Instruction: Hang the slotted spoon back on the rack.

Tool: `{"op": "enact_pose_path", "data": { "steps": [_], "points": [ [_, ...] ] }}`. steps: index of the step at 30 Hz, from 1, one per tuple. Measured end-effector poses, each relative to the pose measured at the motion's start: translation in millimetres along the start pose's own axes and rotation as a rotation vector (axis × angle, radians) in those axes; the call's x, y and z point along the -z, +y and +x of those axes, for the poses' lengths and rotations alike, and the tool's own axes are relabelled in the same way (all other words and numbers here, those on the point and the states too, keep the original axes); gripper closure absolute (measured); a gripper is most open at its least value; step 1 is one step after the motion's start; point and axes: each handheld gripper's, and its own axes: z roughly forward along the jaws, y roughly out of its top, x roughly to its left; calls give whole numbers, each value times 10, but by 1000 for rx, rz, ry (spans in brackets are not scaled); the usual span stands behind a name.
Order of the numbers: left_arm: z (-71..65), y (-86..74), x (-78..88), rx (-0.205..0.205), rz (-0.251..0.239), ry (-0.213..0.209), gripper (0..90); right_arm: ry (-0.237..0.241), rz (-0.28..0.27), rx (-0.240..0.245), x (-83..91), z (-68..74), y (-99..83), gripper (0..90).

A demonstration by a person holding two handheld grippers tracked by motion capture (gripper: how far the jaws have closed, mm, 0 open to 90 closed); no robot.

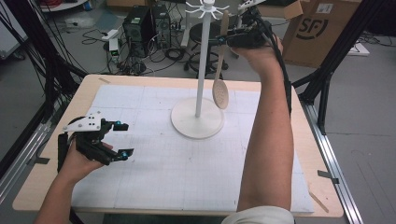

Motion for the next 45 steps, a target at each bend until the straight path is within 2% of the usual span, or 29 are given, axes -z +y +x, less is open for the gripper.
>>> {"op": "enact_pose_path", "data": {
  "steps": [2, 4, 6, 9, 13, 16, 21, 28, 31, 37, 45],
  "points": [
    [-2, 0, 2, 1, -2, 0, 79, -3, 0, -4, -16, 4, -6, 665],
    [-2, 0, 3, 1, -3, 0, 79, 0, -55, -21, 7, 1, -15, 589],
    [-3, 1, 0, 0, -2, -1, 79, 3, -95, -37, 52, 2, -22, 575],
    [-8, 1, -9, -2, -1, -3, 79, -2, -83, -27, 84, 4, -44, 570],
    [-16, 2, -8, 0, 1, -4, 79, 9, -93, -41, 146, 3, -123, 568],
    [-16, 2, 3, 7, -9, -23, 75, 15, -96, -40, 163, 11, -228, 567],
    [-24, 2, 7, 9, -15, -17, 70, 40, -96, -41, 193, 57, -415, 566],
    [-47, -3, 13, 11, -16, -17, 69, 83, -116, -34, 261, 158, -664, 542],
    [-59, -7, 9, 10, -17, -21, 69, 98, -116, -22, 298, 196, -706, 532],
    [-52, -17, -2, 13, -9, -15, 68, 135, -153, 0, 381, 305, -764, 496],
    [-55, -24, 0, 20, -10, -12, 68, 225, -185, 38, 344, 509, -848, 444]
  ]
}}
